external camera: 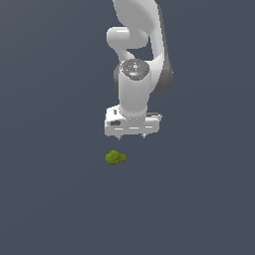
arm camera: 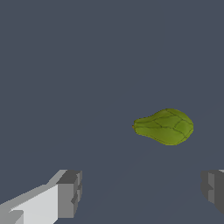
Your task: Pick up the object and move it to a goal position.
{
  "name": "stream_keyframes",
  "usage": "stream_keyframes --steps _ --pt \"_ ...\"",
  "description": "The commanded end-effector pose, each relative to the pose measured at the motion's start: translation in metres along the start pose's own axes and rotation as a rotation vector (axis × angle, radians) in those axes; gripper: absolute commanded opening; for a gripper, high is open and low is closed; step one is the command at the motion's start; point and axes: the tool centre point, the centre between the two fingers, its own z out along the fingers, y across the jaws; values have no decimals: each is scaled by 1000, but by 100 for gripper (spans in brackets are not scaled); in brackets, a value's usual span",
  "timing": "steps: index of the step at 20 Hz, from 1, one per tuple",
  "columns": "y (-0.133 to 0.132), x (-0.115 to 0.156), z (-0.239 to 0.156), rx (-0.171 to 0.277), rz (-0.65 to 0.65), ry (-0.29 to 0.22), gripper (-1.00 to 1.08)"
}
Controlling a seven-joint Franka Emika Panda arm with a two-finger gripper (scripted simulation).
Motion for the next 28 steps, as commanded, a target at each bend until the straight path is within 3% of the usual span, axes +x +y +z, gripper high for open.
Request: stream_keyframes --steps 1,11,28 --pt "1 0 1 -1 -18 0 100" --pt "10 4 12 -4 -177 -4 100" --pt "36 14 40 -4 -609 -11 100"
